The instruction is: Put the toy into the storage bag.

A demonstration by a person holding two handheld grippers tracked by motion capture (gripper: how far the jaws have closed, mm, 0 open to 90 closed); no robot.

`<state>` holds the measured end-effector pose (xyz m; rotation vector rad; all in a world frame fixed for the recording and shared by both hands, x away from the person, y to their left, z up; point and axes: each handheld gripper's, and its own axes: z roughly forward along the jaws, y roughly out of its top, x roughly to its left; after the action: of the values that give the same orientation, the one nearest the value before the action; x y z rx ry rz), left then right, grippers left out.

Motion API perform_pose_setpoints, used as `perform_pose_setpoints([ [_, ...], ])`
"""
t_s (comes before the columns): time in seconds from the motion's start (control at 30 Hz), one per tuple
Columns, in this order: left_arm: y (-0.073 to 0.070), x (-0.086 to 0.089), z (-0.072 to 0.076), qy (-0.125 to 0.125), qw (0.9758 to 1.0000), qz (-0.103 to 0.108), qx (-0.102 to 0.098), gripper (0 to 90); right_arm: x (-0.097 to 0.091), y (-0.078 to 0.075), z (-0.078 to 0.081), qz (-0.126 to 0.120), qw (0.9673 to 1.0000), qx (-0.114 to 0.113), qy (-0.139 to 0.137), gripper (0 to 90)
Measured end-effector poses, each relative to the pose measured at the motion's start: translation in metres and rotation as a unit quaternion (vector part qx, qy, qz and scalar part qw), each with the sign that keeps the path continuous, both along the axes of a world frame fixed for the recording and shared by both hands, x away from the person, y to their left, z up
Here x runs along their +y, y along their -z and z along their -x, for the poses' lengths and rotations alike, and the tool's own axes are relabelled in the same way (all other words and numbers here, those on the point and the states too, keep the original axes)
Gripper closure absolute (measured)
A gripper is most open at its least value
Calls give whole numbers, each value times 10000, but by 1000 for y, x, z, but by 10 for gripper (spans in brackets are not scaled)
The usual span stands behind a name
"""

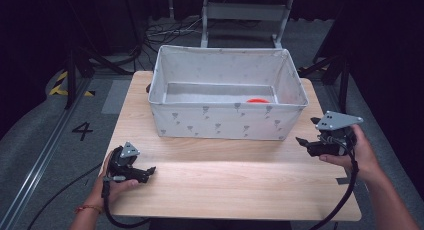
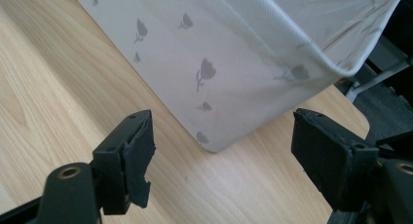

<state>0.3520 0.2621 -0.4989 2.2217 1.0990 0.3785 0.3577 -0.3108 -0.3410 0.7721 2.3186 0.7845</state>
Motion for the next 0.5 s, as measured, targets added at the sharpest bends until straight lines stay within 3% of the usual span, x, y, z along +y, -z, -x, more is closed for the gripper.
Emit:
perform_pose_setpoints([
  [0.17, 0, 0, 0, 1, 10000, -2, -1, 1, -4, 17, 3, 161, 9998, 22, 107, 235],
  [0.5, 0, 0, 0, 1, 10000, -5, 6, 1, -7, 46, 8, 204, 9995, 207, 120, 224],
])
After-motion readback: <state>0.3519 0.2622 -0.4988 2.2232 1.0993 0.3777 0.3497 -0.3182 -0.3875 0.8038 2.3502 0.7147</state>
